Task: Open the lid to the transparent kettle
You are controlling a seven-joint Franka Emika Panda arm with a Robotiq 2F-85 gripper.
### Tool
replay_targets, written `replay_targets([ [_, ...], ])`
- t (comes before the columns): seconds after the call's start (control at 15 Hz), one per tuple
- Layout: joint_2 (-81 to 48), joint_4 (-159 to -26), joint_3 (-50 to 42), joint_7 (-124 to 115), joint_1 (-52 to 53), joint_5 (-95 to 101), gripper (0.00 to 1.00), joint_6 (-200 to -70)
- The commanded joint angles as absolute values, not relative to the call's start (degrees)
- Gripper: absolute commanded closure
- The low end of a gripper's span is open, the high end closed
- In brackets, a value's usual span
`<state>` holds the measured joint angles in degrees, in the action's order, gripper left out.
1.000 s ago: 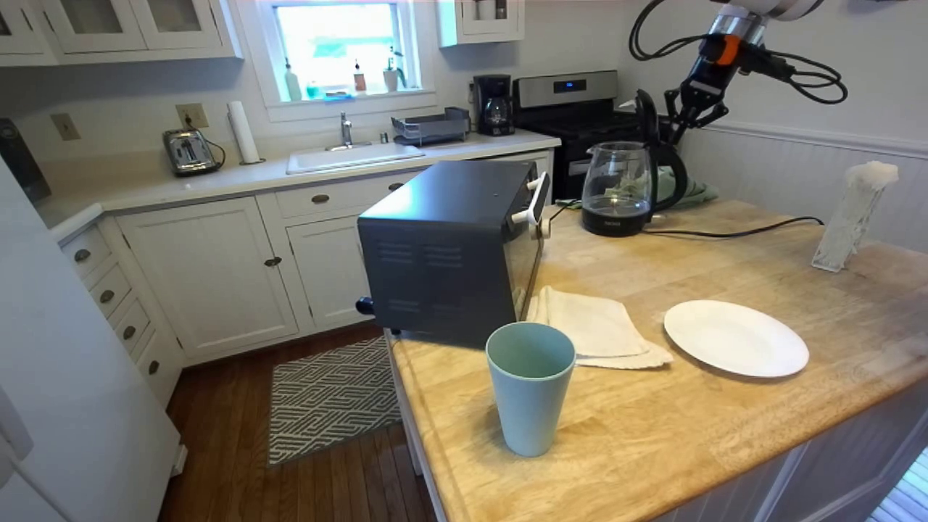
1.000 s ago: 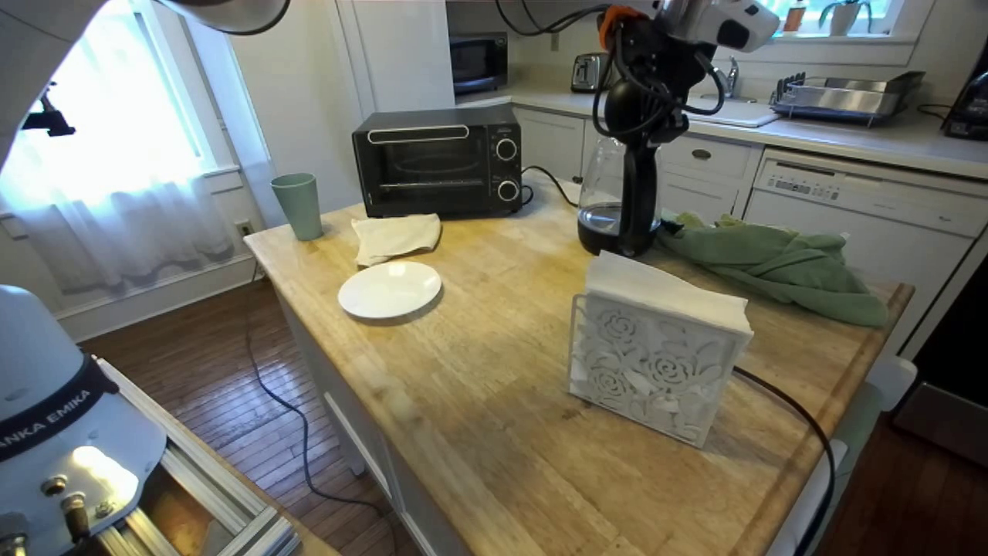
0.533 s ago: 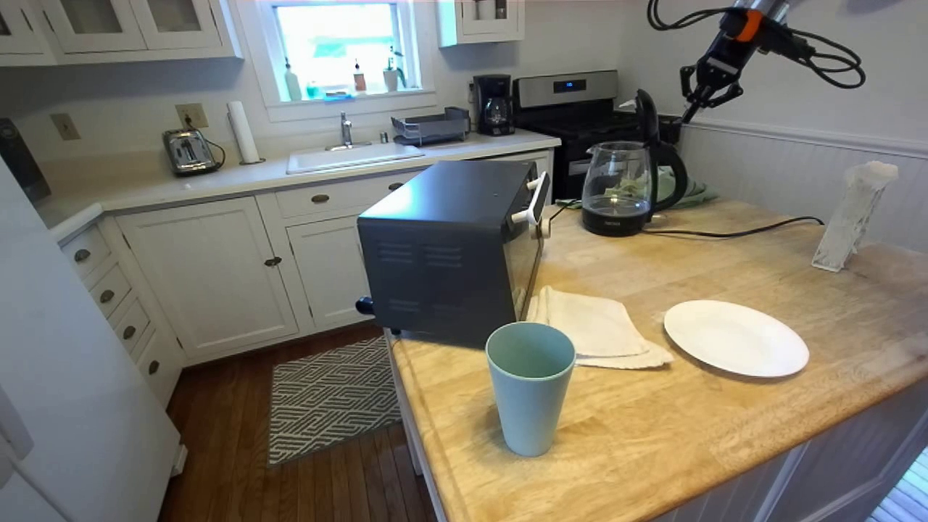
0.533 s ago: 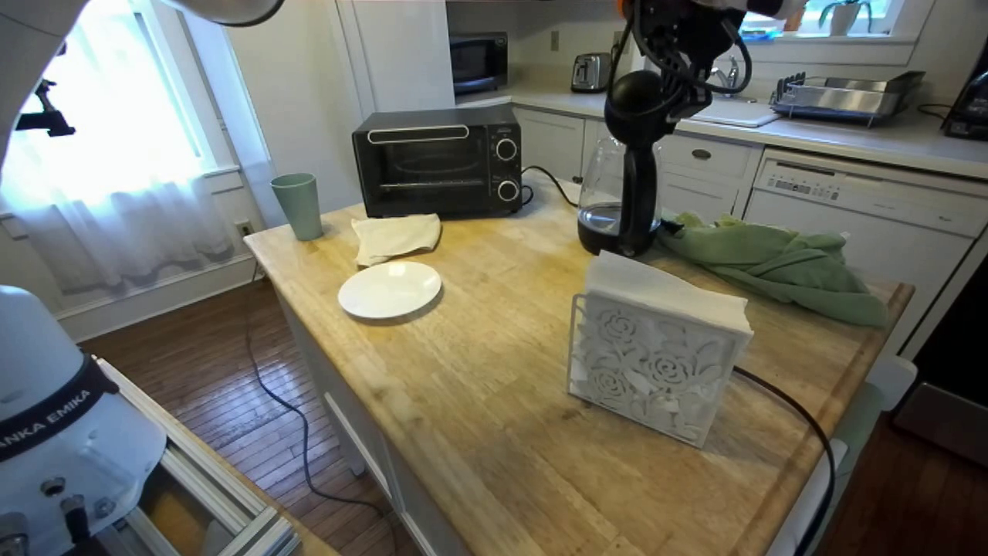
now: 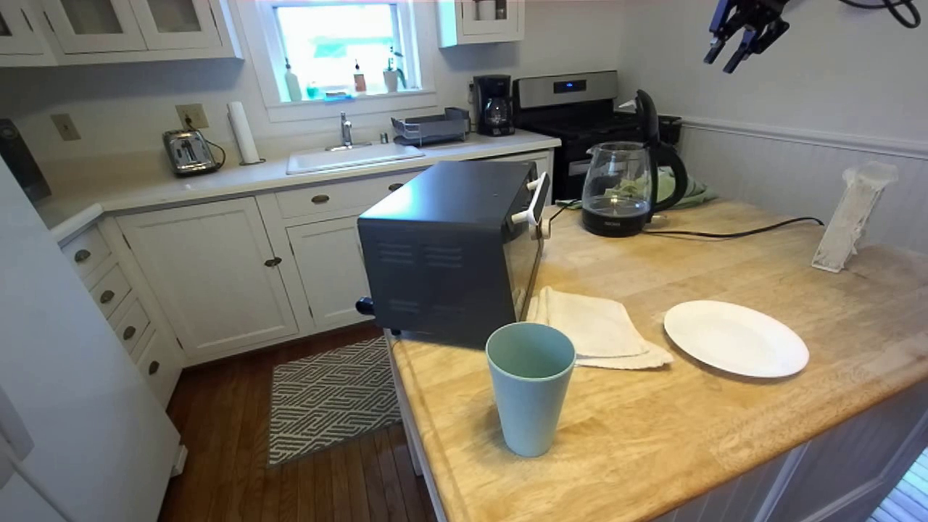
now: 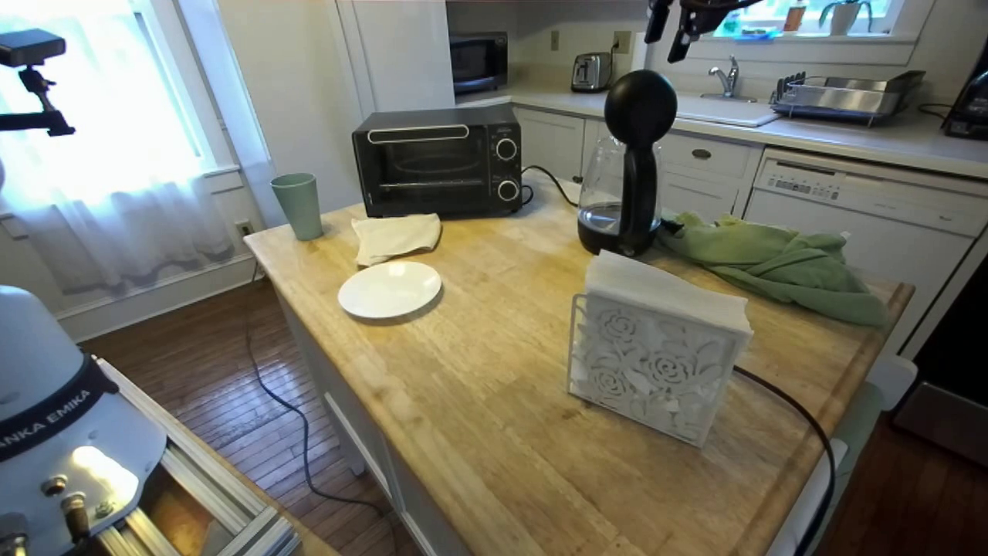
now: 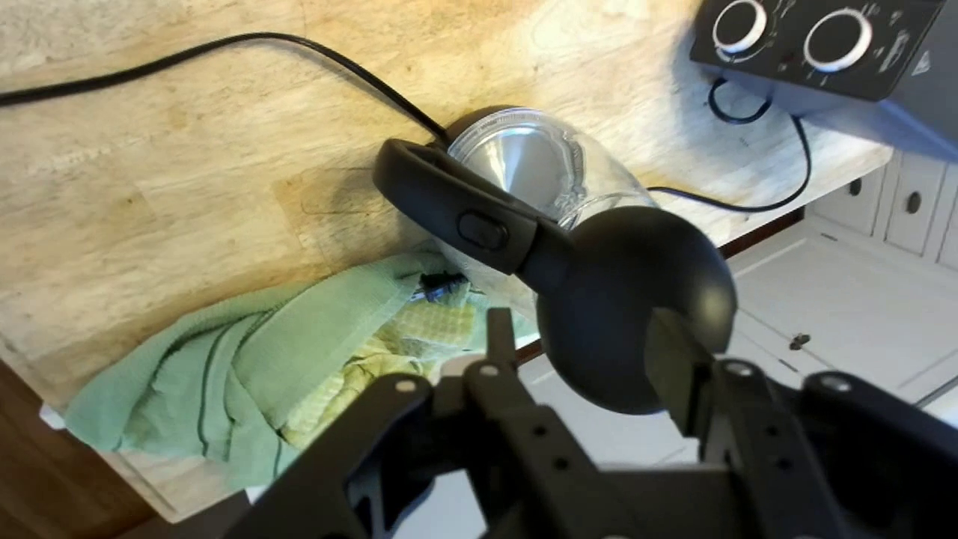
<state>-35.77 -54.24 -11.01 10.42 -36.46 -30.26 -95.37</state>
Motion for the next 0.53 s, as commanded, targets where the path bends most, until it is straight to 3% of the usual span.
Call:
replay_targets([
  [0.0,-24.8,-67.6,-10.8,20.1,-34.5,-29.4,0.19,-97.3],
  [0.2,-19.6,-74.3,-11.4,22.2,-32.0,-28.5,0.01,-101.0],
  [0.47,-13.7,-83.9,-12.3,19.8,-27.8,-24.3,0.0,-111.2],
])
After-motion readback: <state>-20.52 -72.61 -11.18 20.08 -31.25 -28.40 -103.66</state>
